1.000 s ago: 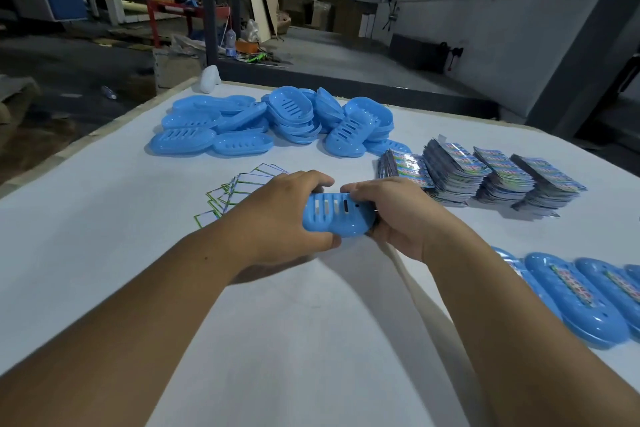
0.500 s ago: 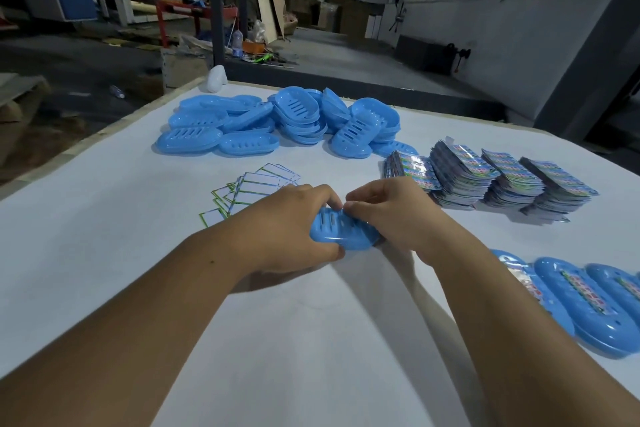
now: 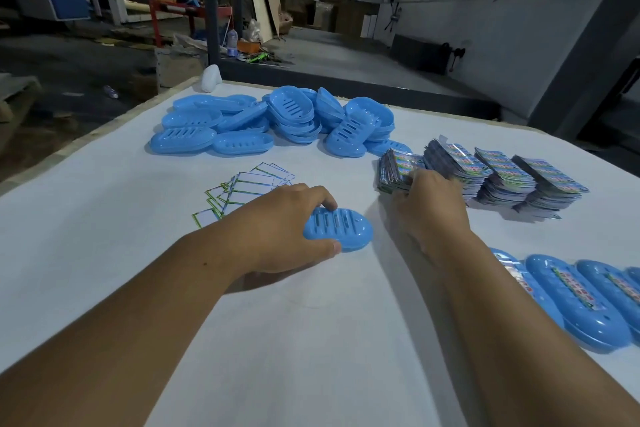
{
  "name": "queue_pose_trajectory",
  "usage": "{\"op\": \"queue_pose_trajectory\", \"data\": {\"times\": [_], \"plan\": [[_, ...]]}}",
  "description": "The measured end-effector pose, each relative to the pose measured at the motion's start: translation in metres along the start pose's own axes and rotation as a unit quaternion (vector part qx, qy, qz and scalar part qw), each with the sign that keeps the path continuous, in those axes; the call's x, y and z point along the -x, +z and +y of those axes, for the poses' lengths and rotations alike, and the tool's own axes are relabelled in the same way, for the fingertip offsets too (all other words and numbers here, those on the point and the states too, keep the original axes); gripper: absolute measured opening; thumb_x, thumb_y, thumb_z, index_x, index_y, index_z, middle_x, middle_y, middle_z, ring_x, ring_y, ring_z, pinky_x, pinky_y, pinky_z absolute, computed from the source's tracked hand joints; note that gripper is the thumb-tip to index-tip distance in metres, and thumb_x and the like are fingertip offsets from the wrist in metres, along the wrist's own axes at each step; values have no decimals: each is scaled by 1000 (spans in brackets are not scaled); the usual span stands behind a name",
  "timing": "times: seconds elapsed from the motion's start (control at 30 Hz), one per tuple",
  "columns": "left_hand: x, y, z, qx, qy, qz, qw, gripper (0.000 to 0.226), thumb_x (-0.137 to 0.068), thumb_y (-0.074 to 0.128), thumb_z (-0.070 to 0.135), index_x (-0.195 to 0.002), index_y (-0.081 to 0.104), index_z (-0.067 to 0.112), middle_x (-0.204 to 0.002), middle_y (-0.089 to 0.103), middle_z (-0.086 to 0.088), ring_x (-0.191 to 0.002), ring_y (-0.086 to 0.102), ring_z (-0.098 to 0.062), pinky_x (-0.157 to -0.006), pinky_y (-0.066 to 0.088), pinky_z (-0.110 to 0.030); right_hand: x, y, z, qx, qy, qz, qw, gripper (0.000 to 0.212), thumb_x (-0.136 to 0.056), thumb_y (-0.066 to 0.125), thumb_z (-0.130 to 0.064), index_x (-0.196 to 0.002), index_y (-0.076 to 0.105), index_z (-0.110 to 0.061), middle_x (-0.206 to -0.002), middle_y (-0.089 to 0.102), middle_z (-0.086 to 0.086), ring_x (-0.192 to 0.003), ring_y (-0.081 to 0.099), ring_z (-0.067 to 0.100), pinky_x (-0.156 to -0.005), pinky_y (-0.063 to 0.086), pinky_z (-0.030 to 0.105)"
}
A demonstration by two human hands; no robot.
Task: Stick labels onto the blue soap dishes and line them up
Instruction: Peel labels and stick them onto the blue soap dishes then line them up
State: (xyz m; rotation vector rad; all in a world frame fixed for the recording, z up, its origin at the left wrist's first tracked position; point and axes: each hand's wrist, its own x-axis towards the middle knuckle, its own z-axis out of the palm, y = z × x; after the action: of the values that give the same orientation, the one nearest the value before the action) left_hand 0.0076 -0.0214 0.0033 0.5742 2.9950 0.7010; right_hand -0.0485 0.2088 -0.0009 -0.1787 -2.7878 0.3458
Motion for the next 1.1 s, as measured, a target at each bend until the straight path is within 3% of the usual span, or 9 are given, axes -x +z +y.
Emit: {"op": "queue_pose_trajectory", "data": {"times": [0.13,0.43,0.6,0.67,0.73,0.83,0.9,1.0,1.1], "plan": [[1,-1,1,-3,-1,1,1000,54,-82,68,63,-129,47,48,-125,51,20,-107,48,-3,-84,40,-27,-1,-6,2,-31,20,16,999,23,-96,49,-18,-76,58,-10,-81,63,14,-93,56,38,-67,35,33],[2,-4,4,-2,-5,0,1000,54,-82,69,62,-130,48,47,-125,52,19,-106,51,-3,-86,43,-27,3,-16,4,-51,45,3,998,22,-86,46,-4,-66,50,-13,-74,56,7,-72,50,32,-52,27,27],[2,-3,4,12,-14,12,1000,57,-82,70,63,-132,49,46,-126,51,19,-108,50,-2,-85,41,-27,4,-20,1,-99,50,101,989,31,-88,44,-1,-60,41,-15,-61,42,1,-64,42,29,-49,21,29],[1,-2,2,28,-14,33,999,59,-83,70,62,-135,50,43,-129,52,21,-112,49,-1,-87,40,-26,4,-22,-5,-143,28,153,977,32,-96,45,-9,-66,55,-16,-67,53,0,-68,45,26,-52,24,32],[0,0,1,64,-22,54,996,57,-83,69,62,-134,53,42,-128,55,25,-111,52,0,-90,42,-25,6,-23,-14,-188,-16,172,967,27,-100,48,-15,-93,74,-13,-86,70,5,-76,52,22,-64,31,28],[-4,4,1,214,-75,118,967,36,-86,66,63,-111,67,37,-106,67,28,-95,60,8,-80,52,-26,20,-22,-35,-256,-93,136,953,22,-98,58,-23,-102,78,-15,-95,77,1,-84,68,18,-81,49,29],[-9,-1,-3,265,-117,172,941,39,-91,58,63,-93,74,27,-86,73,22,-84,65,5,-76,53,-30,32,-21,-48,-297,-125,110,940,19,-96,64,-29,-97,80,-18,-94,79,-6,-88,72,12,-88,56,35],[-15,-11,-11,310,-172,183,917,48,-97,50,59,-88,76,19,-77,77,13,-84,71,-14,-88,57,-38,40,-18,-58,-336,-131,77,929,23,-95,65,-33,-86,80,-18,-78,77,-8,-69,68,3,-73,58,35],[-17,-13,-15,364,-186,205,889,39,-98,58,47,-84,76,15,-71,77,8,-66,68,-15,-73,59,-33,42,-17,-61,-370,-112,27,922,14,-91,71,-26,-81,80,-21,-66,73,-13,-53,61,0,-56,47,19]]}}
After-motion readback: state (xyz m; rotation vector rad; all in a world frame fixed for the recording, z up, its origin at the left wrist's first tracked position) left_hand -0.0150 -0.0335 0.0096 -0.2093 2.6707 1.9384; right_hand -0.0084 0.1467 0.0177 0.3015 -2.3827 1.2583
